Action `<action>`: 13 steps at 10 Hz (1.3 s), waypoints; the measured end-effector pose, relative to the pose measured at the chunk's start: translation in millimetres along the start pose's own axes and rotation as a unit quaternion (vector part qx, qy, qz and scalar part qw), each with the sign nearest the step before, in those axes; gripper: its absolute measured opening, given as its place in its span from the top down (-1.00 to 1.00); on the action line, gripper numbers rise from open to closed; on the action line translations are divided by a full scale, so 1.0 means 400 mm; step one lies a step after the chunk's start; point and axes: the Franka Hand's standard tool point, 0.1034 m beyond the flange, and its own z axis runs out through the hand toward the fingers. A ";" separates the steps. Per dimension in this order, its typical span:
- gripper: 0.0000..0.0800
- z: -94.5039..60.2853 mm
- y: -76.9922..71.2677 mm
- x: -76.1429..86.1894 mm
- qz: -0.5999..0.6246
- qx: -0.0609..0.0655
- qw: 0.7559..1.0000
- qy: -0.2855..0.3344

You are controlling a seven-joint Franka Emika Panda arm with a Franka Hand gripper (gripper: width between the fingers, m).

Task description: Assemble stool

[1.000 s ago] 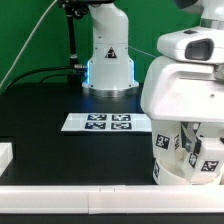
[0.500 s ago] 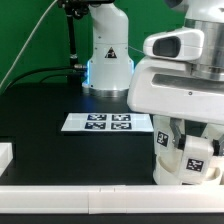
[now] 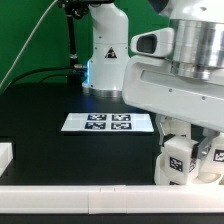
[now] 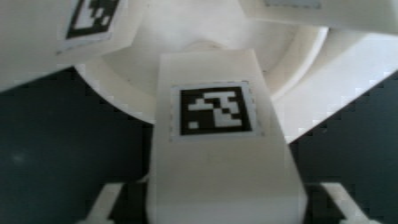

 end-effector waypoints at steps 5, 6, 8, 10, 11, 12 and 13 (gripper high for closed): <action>0.15 0.001 0.059 -0.008 0.239 -0.006 0.971 -0.010; 0.15 0.000 0.062 -0.009 0.257 -0.010 0.966 -0.011; 0.15 0.002 0.074 -0.014 0.308 -0.023 0.951 -0.009; 0.12 0.000 0.078 -0.016 0.322 -0.028 0.946 -0.006; 0.12 0.002 0.078 -0.018 0.321 -0.028 0.946 -0.006; -0.35 -0.002 0.072 -0.019 0.321 -0.026 0.947 -0.006; -0.54 -0.036 0.053 -0.027 0.319 -0.015 0.947 -0.009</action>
Offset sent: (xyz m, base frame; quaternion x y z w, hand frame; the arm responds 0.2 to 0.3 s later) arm 0.0052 0.0312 0.0050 0.0705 -0.0117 0.3069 0.9491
